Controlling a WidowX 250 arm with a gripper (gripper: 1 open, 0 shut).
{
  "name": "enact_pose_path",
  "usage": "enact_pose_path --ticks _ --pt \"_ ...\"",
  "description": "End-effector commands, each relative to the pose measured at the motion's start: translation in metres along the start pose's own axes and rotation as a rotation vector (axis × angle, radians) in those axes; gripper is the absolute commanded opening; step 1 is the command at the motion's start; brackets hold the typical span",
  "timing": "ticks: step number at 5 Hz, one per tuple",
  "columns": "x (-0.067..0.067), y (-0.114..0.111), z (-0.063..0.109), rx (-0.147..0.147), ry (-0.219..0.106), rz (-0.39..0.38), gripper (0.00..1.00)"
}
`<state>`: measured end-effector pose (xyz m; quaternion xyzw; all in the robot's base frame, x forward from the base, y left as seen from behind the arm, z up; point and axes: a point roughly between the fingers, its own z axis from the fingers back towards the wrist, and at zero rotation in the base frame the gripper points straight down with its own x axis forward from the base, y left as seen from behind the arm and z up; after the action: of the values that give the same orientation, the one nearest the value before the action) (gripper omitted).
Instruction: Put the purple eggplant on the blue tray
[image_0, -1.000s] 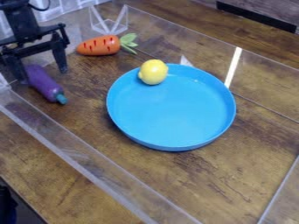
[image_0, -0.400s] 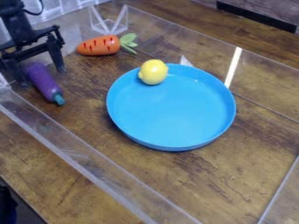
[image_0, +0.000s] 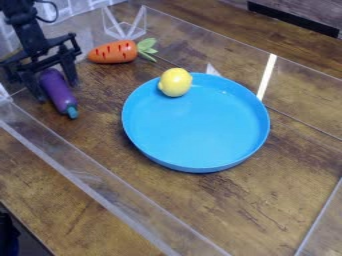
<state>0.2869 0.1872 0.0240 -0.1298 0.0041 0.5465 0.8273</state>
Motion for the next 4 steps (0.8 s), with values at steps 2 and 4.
enact_pose_path --ticks 2,4 --pt "-0.025 -0.030 0.025 -0.019 -0.012 -0.160 0.00" --pt "-0.071 -0.044 0.066 -0.046 0.062 -0.282 0.00"
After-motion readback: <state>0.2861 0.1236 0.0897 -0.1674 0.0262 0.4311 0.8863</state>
